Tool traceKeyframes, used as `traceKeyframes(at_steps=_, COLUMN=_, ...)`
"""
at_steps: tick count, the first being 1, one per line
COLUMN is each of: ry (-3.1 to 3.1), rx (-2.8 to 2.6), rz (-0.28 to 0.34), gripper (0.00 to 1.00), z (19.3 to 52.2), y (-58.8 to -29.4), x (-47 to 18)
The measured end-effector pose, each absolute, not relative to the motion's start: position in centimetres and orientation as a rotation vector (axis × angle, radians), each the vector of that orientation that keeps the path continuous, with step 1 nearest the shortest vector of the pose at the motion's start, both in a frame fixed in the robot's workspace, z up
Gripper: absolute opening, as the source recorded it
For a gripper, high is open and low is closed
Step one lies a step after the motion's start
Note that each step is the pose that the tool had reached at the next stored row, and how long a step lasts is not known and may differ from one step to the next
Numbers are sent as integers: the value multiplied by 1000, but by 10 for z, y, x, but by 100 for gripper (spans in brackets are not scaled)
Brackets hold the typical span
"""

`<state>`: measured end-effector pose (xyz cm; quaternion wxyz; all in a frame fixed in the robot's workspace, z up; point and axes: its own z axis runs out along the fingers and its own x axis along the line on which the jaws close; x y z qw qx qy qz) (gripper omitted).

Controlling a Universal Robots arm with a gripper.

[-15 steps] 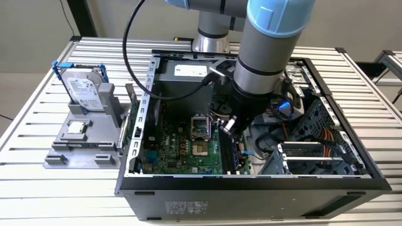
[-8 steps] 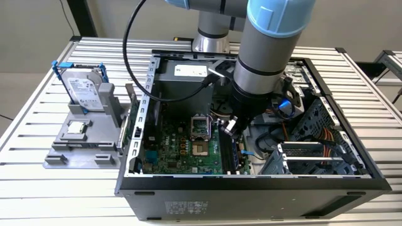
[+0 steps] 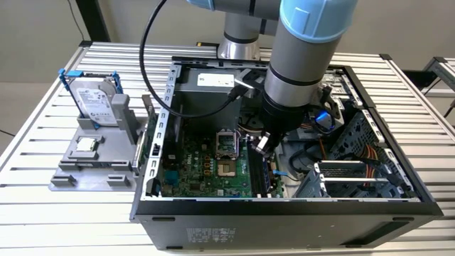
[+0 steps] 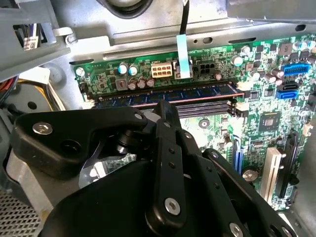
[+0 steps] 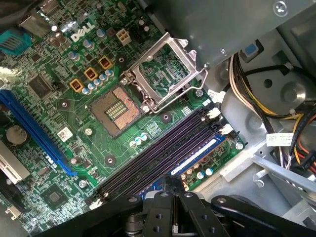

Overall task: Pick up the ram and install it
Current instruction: 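Press down the ram until it locks into place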

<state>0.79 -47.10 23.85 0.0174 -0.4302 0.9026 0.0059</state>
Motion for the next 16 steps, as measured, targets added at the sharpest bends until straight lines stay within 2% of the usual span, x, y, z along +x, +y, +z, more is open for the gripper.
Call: traceKeyframes(at_steps=16, ry=2720, rx=-1502, rz=22, gripper=0, z=238, y=-471, x=8)
